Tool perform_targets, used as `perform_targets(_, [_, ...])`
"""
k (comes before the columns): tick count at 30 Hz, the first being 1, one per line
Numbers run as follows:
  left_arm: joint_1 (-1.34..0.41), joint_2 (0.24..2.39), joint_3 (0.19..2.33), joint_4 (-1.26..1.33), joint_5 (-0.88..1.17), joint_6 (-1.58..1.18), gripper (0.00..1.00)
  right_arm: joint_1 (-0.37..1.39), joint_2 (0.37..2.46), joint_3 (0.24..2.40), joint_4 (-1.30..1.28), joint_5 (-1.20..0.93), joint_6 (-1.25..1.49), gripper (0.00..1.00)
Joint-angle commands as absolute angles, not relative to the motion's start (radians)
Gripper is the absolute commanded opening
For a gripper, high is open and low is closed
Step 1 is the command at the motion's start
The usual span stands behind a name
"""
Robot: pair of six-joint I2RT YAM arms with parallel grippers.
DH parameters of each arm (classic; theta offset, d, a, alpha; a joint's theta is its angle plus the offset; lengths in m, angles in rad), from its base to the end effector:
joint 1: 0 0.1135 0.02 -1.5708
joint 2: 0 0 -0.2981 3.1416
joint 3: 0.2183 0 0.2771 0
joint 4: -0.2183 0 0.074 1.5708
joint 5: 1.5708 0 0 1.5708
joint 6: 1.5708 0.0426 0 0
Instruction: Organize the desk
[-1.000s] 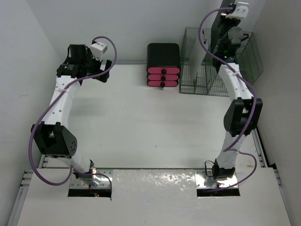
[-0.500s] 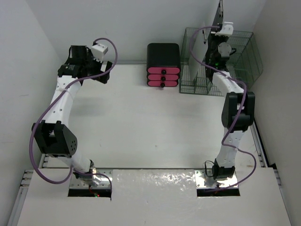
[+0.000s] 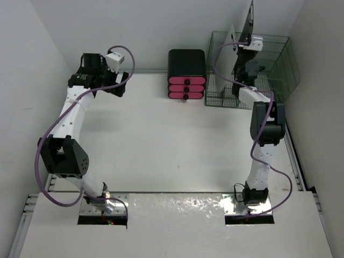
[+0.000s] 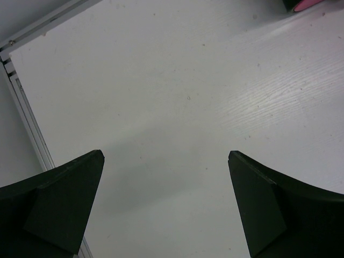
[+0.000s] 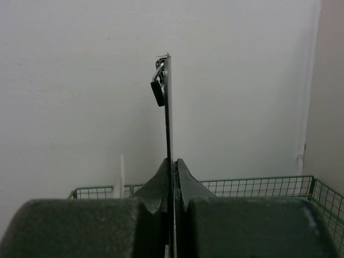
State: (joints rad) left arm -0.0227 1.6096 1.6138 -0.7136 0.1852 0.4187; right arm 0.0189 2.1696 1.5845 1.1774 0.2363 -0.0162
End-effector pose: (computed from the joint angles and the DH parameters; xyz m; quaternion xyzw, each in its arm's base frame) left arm 0.3895 -0.0167 0.3970 0.2357 0.8744 -0.0006 0.4241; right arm 0.5425 0.0003 0.3248 0.0958 0.4684 -0.0542 0.8766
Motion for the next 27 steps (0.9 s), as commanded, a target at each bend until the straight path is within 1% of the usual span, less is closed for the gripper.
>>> perform_targets(1, [-0.023,1.620,1.614,-0.677,0.176,0.426,1.00,0.009,2.191,1.503,1.262,0.239,0.026,0.00])
perform_targets(5, [-0.023,1.635,1.623,-0.683,0.181,0.425,1.00,-0.017,2.171,1.401,1.318,0.224,0.106,0.00])
perform_targets(7, [-0.023,1.640,1.629,-0.686,0.184,0.425,1.00,-0.025,2.154,1.362,1.328,0.201,0.103,0.00])
perform_targets(15, [-0.023,1.637,1.632,-0.695,0.193,0.428,1.00,-0.025,2.071,1.305,1.319,0.167,0.104,0.00])
perform_targets(24, [-0.023,1.626,1.631,-0.699,0.199,0.436,1.00,-0.023,1.931,1.322,1.158,0.126,0.161,0.00])
perform_targets(27, [-0.023,1.620,1.628,-0.699,0.201,0.440,1.00,-0.023,1.905,1.353,1.053,0.082,0.213,0.00])
